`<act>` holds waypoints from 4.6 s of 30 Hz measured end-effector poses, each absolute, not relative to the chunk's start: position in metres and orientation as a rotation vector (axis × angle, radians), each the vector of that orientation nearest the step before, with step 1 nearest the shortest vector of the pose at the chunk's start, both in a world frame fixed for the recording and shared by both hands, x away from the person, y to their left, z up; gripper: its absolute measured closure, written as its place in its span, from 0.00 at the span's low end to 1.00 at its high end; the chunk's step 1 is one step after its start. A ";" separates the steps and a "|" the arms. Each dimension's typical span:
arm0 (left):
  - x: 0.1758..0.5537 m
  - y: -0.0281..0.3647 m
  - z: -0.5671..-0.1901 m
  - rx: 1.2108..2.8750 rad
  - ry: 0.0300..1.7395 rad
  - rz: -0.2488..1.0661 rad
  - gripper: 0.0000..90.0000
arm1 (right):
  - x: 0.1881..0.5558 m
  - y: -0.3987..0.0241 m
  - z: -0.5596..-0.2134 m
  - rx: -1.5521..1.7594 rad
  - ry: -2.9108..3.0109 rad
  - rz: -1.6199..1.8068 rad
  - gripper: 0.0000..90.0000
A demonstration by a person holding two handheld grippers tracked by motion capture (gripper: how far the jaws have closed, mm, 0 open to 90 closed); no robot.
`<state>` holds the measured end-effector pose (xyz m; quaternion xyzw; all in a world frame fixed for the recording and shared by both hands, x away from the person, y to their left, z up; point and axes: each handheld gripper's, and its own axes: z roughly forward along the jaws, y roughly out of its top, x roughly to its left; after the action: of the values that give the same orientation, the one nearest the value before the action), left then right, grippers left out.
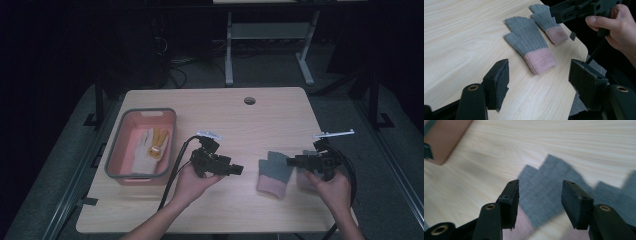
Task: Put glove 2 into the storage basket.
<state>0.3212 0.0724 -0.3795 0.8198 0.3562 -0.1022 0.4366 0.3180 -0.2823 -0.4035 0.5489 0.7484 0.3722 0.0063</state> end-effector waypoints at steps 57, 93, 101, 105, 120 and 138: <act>0.312 0.050 -0.402 2.024 0.861 -0.308 0.31 | 0.293 -0.317 -0.450 1.722 2.250 0.720 0.60; 0.311 0.050 -0.403 2.014 0.861 -0.314 0.29 | 0.285 -0.314 -0.431 1.717 2.226 0.833 0.91; 0.311 0.050 -0.404 2.012 0.864 -0.309 0.29 | 0.279 -0.305 -0.417 1.663 2.223 0.896 0.91; 0.311 0.050 -0.404 2.014 0.865 -0.305 0.29 | 0.278 -0.295 -0.411 1.654 2.233 0.922 0.90; 0.312 0.049 -0.406 2.011 0.870 -0.272 0.29 | 0.289 -0.251 -0.410 1.592 2.337 0.895 0.90; 0.310 0.050 -0.412 2.022 0.881 -0.273 0.29 | 0.300 -0.215 -0.414 1.607 2.365 0.894 0.89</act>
<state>0.3103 0.0497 -0.4123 0.8154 0.3555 -0.1100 0.4436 0.2996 -0.2150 -0.4143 0.5351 0.7873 0.2977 0.0728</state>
